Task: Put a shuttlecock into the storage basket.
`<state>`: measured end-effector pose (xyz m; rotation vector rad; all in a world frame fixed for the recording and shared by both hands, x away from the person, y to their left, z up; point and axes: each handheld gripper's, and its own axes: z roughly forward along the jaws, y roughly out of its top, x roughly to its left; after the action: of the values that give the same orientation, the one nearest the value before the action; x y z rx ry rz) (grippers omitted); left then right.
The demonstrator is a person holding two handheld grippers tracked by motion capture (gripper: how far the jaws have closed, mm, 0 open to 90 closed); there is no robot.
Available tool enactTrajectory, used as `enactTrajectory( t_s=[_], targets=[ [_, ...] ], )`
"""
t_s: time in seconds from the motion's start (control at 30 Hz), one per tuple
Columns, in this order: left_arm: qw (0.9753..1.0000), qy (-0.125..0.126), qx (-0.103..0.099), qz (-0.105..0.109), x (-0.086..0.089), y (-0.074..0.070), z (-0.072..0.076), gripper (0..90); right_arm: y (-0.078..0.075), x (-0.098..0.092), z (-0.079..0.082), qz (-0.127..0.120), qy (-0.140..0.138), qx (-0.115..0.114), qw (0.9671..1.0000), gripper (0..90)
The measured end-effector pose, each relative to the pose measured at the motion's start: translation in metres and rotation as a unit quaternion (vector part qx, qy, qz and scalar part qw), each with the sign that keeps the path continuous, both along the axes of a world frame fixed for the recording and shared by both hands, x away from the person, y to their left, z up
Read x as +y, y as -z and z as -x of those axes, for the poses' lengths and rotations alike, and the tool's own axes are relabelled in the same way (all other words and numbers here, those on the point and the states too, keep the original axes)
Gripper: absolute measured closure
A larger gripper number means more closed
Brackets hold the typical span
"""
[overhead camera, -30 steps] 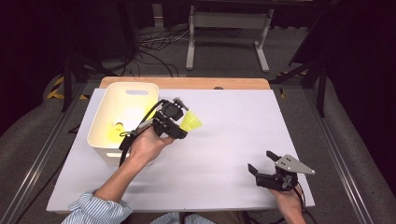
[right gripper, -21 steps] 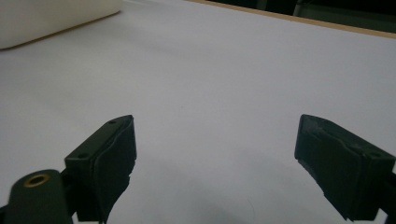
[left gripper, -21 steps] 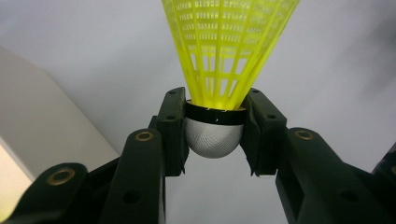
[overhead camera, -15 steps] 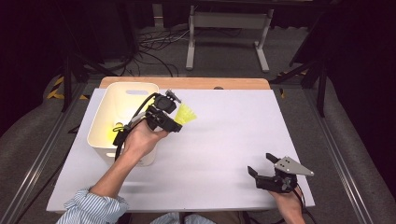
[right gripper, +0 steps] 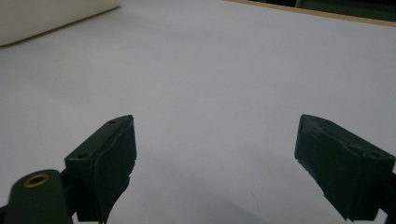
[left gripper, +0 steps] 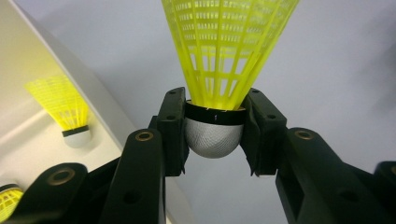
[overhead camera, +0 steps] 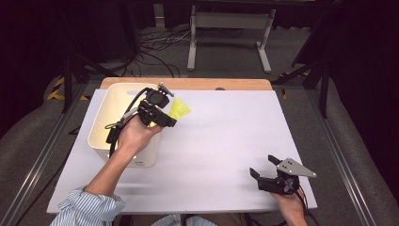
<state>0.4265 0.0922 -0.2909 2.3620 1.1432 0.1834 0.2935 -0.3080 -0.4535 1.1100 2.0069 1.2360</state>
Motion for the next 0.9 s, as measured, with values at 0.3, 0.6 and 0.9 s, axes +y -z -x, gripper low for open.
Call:
enactTrajectory(
  t_s=[0.3, 0.6, 0.9],
  targets=[
    [0.9999, -0.015, -0.001, -0.001, 0.015, -0.004, -0.005, 64.2, 0.000, 0.000, 0.000, -0.002, 0.002, 0.001, 1.0000, 13.3],
    [0.9996, -0.027, 0.001, -0.001, 0.023, -0.005, -0.008, 64.3, 0.000, 0.000, 0.000, -0.002, 0.002, 0.000, 1.0000, 13.3],
    [0.9992, -0.040, -0.002, 0.001, 0.032, -0.006, -0.011, 64.3, 0.000, -0.001, 0.001, -0.002, 0.004, -0.001, 1.0000, 13.3]
  ],
)
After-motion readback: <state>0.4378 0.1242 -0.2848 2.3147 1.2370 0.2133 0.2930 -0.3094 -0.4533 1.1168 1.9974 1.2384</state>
